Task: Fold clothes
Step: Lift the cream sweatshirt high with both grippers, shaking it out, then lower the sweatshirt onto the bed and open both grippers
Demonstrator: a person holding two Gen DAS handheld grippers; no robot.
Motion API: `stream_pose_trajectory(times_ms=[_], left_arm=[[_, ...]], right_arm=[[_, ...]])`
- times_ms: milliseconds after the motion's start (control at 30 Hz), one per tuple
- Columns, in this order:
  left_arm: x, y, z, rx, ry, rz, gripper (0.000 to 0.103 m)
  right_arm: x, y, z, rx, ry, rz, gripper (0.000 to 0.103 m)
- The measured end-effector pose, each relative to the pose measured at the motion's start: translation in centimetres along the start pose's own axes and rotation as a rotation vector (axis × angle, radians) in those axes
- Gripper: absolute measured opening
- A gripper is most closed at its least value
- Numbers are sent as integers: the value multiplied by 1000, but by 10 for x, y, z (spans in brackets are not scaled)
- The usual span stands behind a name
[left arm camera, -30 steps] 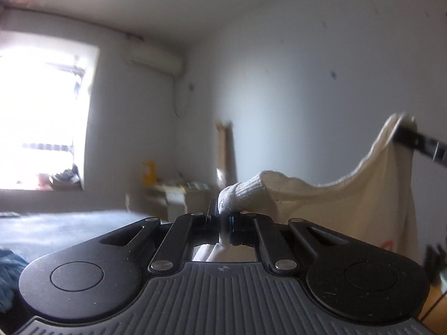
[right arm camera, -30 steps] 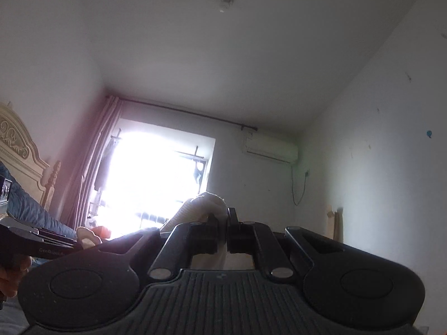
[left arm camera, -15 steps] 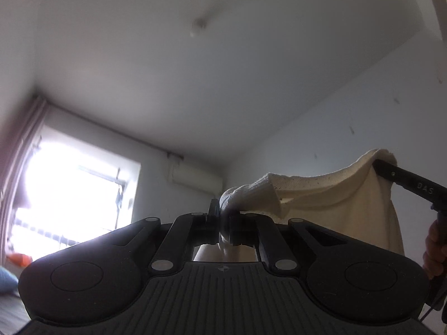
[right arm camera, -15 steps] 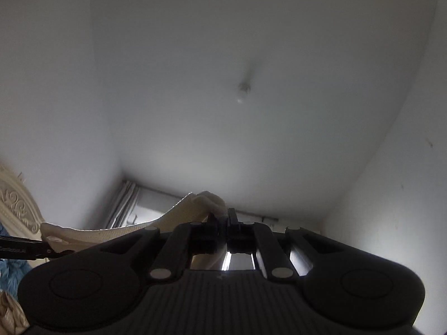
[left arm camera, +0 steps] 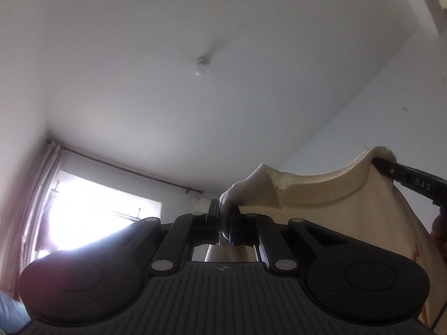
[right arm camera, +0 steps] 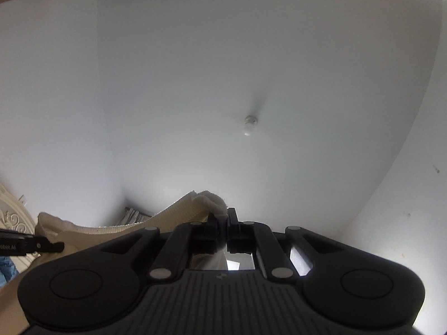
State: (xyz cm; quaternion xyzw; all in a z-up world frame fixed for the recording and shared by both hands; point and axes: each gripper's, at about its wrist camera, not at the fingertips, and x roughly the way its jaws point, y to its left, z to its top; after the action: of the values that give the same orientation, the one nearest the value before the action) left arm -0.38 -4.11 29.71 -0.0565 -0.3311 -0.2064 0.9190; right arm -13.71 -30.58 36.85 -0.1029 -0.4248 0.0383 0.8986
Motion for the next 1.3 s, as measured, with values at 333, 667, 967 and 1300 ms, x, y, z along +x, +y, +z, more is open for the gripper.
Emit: stream_pose_trajectory(times_ms=[333,667,967,1300], left_arm=[[28,39,-27,89,99,133,5],[101,111,-205,95,423,257,5],[139,171,-414,93,802,336,9],[97,221,-482,-131,1228,387,51]], right_arm=[[54,40,-69,-33,114,36,6],[119,82,-293,-86,444,64,6],[159,149,-534,-94,866,129,6],[86,176,-672,193,1429,182,48]])
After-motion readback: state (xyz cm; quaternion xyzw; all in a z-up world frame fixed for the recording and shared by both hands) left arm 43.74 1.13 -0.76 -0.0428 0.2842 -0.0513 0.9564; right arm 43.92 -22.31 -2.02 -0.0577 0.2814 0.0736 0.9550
